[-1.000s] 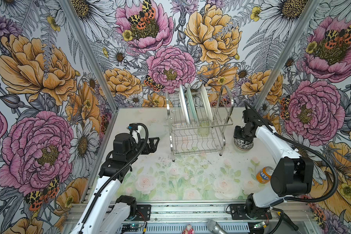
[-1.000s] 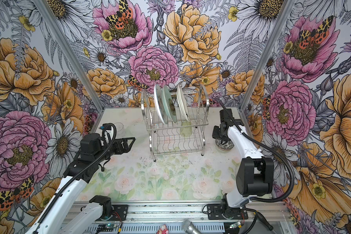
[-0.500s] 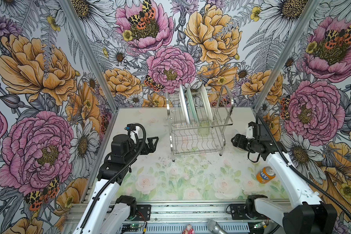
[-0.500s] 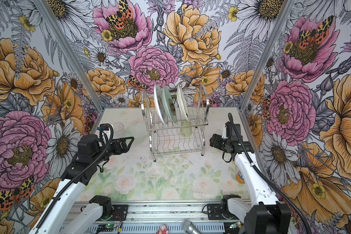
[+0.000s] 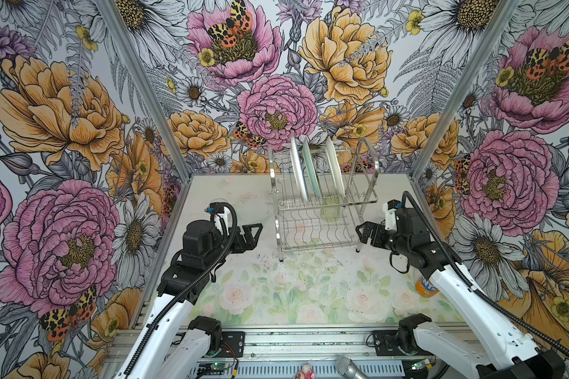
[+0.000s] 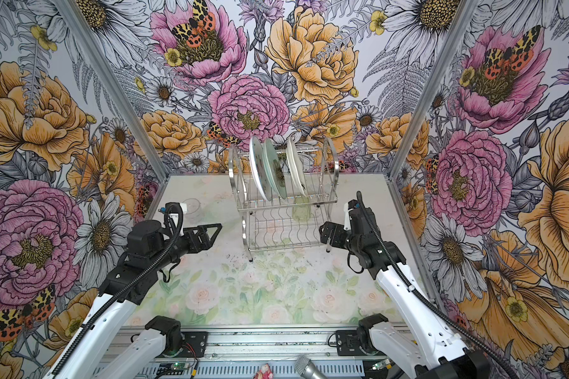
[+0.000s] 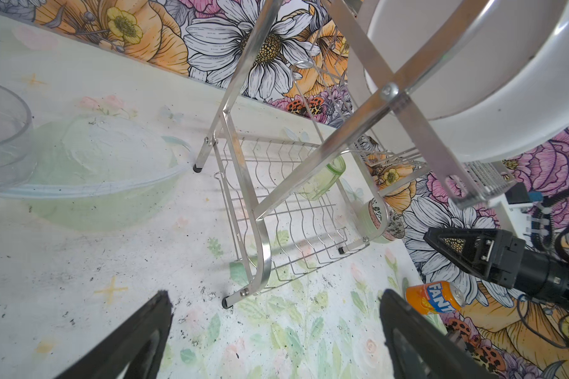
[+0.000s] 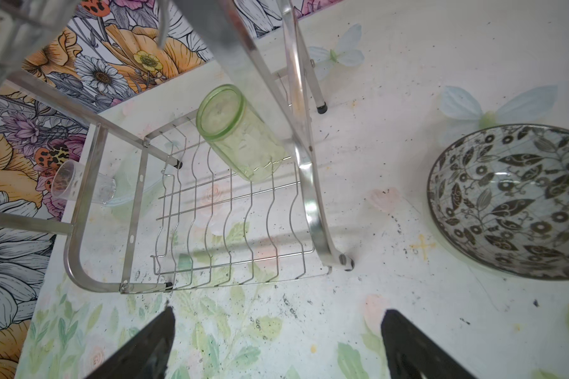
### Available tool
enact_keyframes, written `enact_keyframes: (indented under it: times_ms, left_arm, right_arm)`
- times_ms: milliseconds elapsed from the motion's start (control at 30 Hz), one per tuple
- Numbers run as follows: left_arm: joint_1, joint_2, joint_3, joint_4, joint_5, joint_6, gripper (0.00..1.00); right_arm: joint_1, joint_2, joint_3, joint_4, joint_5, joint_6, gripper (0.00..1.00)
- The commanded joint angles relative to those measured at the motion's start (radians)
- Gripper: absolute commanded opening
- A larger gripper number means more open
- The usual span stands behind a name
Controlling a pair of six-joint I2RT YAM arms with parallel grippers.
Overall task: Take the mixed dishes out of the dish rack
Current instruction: 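Raise the right gripper and withdraw it back toward the rack, then lower the open right gripper around the green glass in the rack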
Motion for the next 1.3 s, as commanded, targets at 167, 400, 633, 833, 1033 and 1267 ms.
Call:
enact_keyframes:
  times_ms: [167,400,633,833,1033,1267]
  left_arm:
    - [-0.069,0.016,0.011,0.019,-0.101,-0.034,0.99]
    - [-0.078,0.058,0.030,0.032,-0.108,-0.020,0.99]
    - [-0.077,0.106,0.051,0.056,-0.089,-0.015,0.99]
    - [-0.078,0.109,0.051,0.056,-0.095,-0.005,0.99]
    - [-0.075,0.095,0.042,0.054,-0.110,0.010,0.99]
    - [-0.060,0.102,0.031,0.055,-0.111,0.033,0.99]
  right_arm:
    - [0.190,-0.034,-0.117,0.193,0.129,0.092,0.99]
    - [0.356,-0.019,-0.184,0.353,0.264,0.054,0.99]
    - [0.452,0.054,-0.334,0.754,0.333,-0.029,1.00]
    - [0.452,0.198,-0.353,0.936,0.395,-0.094,1.00]
    - [0.421,0.347,-0.294,0.997,0.408,-0.120,1.00]
    - [0.337,0.471,-0.221,1.044,0.330,-0.147,0.99]
